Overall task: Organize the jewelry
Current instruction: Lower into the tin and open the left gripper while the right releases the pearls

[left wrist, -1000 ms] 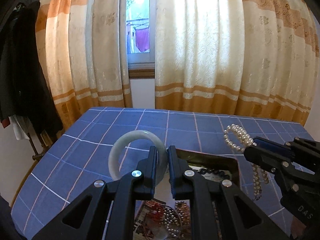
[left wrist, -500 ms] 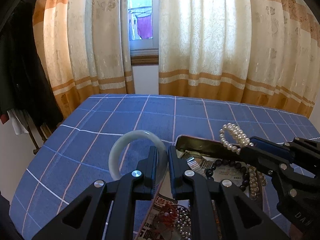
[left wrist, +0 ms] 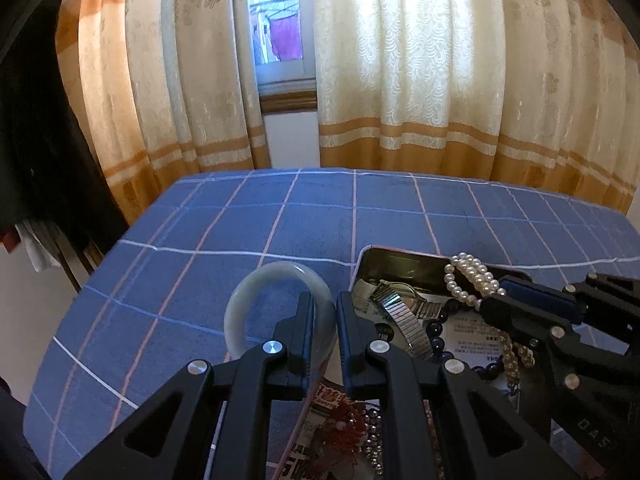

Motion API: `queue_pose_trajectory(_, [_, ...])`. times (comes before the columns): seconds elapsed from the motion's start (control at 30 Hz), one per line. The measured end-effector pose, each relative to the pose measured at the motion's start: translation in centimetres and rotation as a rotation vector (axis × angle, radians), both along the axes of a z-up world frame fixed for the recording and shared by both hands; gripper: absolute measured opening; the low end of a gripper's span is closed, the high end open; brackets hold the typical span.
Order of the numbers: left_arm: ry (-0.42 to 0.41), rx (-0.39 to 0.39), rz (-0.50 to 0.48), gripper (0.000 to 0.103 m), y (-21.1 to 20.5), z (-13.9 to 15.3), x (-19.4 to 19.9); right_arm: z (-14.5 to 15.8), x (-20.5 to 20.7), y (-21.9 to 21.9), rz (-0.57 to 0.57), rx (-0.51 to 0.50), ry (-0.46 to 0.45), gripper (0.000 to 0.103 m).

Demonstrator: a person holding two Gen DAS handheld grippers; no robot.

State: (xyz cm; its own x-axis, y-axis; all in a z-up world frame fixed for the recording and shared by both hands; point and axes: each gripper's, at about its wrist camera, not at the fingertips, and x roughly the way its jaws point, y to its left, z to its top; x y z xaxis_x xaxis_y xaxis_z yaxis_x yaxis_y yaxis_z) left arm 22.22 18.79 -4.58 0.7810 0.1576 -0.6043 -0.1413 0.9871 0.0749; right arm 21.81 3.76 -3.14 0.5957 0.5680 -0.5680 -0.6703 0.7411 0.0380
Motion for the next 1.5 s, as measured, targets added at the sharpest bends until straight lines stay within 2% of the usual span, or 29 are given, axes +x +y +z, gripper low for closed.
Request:
queue_pose_trajectory(0.27, [-0.006, 0.09, -0.037, 0.012, -1.3, 0.0, 0.1, -0.7, 0.4, 0.1, -0.016, -0.025, 0.019, 0.015])
queue_pose_trajectory(0.47, [-0.017, 0.073, -0.079, 0.012, -1.9, 0.5, 0.4, -1.0, 0.6, 0.1, -0.028, -0.046, 0.022, 0.015])
queue_pose_trajectory(0.53, [-0.021, 0.108, -0.076, 0.012, -2.4, 0.4, 0.3, -1.1, 0.7, 0.0, -0.029, -0.048, 0.026, 0.015])
queue_pose_trajectory(0.6, [-0.023, 0.105, -0.084, 0.012, -2.6, 0.2, 0.1, -1.2, 0.8, 0.0, -0.032, -0.056, 0.026, 0.015])
queue_pose_trajectory(0.7, [-0.027, 0.163, -0.087, 0.012, -3.5, -0.2, -0.2, -1.4, 0.9, 0.1, -0.035, -0.065, 0.033, 0.015])
queue_pose_trajectory(0.83, [-0.011, 0.11, -0.104, 0.012, -3.3, -0.5, 0.3, -1.7, 1.1, 0.1, -0.034, -0.077, 0.046, 0.015])
queue_pose_trajectory(1.37, [0.063, 0.047, -0.133, 0.013, -2.9, -1.0, 1.1, -2.5, 1.3, 0.4, -0.031, -0.083, 0.076, 0.016])
queue_pose_trajectory(1.47, [0.07, 0.055, -0.135, 0.016, -3.0, -1.2, 1.1, -2.5, 1.3, 0.3, -0.032, -0.081, 0.076, 0.016])
queue_pose_trajectory(1.5, [0.066, 0.063, -0.129, 0.023, -3.1, -1.1, 1.0, -2.4, 1.3, 0.3, -0.032, -0.08, 0.075, 0.016])
